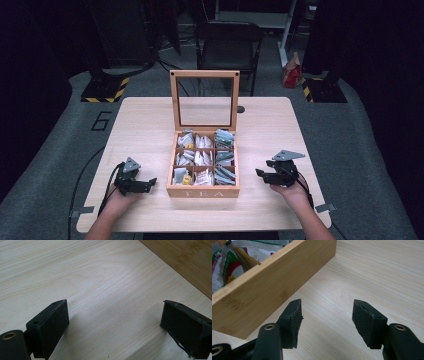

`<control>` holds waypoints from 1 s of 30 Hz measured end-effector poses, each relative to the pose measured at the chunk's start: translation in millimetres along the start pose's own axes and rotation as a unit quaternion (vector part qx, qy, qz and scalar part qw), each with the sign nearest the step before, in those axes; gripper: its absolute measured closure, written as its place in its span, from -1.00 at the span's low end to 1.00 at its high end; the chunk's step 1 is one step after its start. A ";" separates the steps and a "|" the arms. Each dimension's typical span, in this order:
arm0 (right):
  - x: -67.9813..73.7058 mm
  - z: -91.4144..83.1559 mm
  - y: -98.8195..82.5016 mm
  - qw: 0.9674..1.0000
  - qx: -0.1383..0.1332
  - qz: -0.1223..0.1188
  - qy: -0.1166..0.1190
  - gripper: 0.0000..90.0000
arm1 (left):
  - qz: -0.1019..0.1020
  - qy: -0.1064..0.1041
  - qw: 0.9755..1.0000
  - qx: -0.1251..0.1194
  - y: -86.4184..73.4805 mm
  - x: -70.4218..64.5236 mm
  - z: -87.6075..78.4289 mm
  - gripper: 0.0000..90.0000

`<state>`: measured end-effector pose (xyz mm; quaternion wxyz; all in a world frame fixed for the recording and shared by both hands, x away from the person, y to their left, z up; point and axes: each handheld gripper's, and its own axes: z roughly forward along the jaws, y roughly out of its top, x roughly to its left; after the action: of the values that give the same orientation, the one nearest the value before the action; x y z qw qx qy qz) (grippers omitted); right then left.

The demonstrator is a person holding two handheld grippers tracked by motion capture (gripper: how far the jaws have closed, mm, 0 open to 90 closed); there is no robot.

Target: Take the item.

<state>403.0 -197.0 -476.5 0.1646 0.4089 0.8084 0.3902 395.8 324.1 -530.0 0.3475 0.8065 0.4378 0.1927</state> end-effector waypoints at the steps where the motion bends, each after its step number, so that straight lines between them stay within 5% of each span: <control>1: 0.0 -1.4 1.3 1.000 -0.002 -0.001 0.003 -0.08 | 0.000 0.000 1.000 0.000 0.0 0.0 0.0 -0.83; 15: 6.6 -12.0 18.5 1.000 -0.007 -0.021 0.017 0.02 | 0.000 0.000 1.000 0.000 0.0 -0.1 0.0 -0.83; 30: 30.9 -19.0 46.7 0.996 -0.021 -0.063 0.057 0.17 | -0.001 0.000 1.000 0.000 0.0 -0.1 0.1 -0.83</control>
<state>397.8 -165.2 -427.0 0.1507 0.3302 0.8325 0.4185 395.8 324.0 -530.0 0.3480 0.8061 0.4381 0.1925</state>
